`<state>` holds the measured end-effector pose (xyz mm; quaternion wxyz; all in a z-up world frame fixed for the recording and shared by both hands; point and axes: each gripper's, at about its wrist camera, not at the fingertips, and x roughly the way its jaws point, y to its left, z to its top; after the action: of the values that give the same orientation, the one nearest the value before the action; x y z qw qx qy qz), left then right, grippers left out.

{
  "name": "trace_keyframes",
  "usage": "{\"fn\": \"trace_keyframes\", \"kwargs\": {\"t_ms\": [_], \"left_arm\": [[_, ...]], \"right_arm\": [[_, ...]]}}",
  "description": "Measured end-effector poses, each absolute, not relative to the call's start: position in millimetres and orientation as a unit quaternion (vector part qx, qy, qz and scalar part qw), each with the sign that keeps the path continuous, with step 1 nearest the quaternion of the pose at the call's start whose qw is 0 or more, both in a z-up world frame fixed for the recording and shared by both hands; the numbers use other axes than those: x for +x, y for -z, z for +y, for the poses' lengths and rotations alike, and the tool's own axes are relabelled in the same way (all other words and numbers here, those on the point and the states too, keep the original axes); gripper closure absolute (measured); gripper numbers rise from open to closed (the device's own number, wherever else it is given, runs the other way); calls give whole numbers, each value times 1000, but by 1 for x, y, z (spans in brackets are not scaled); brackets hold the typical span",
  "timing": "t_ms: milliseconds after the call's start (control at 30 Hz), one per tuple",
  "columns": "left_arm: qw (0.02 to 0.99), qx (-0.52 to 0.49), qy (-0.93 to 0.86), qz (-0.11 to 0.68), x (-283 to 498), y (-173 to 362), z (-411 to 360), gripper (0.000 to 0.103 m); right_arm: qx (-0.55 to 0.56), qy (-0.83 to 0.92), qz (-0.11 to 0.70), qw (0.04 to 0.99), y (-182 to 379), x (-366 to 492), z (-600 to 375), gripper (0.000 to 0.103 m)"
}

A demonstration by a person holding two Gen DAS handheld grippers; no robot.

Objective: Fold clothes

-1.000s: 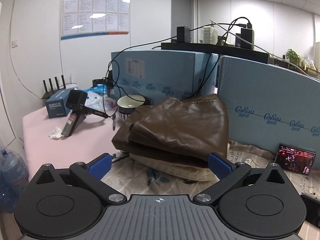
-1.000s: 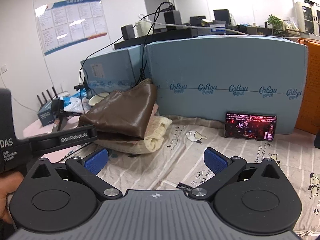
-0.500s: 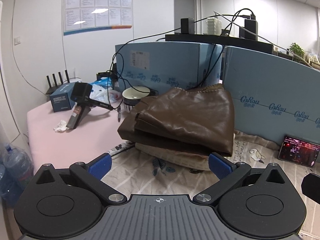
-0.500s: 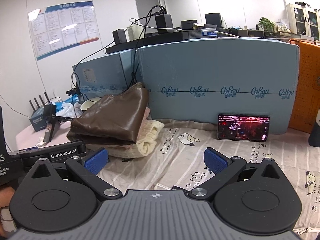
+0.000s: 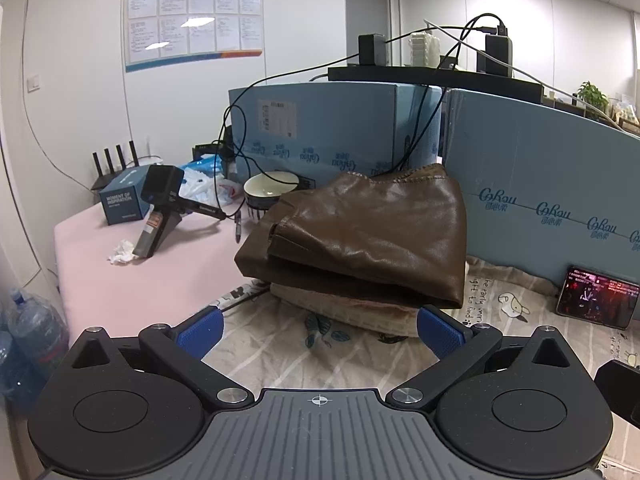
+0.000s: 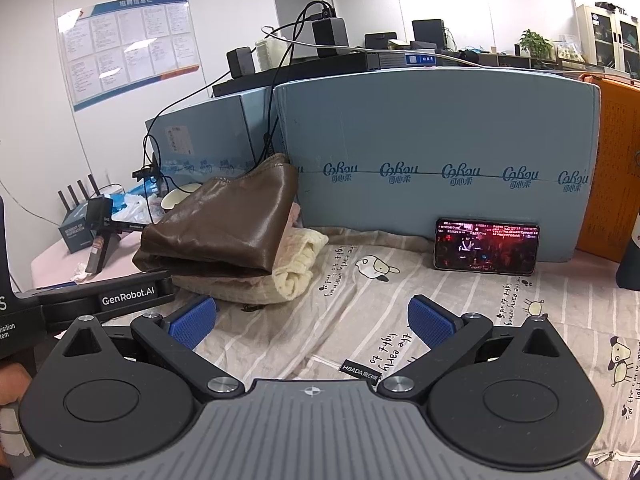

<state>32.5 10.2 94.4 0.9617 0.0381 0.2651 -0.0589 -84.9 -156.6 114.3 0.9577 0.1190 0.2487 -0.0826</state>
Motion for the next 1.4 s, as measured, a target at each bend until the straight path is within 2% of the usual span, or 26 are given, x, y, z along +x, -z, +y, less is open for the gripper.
{"fn": "trace_keyframes", "kwargs": {"t_ms": [1400], "left_arm": [[958,50,78,273,30,-91,1,0]], "right_arm": [[114,90,279,949,-106,-82,-157,0]]}}
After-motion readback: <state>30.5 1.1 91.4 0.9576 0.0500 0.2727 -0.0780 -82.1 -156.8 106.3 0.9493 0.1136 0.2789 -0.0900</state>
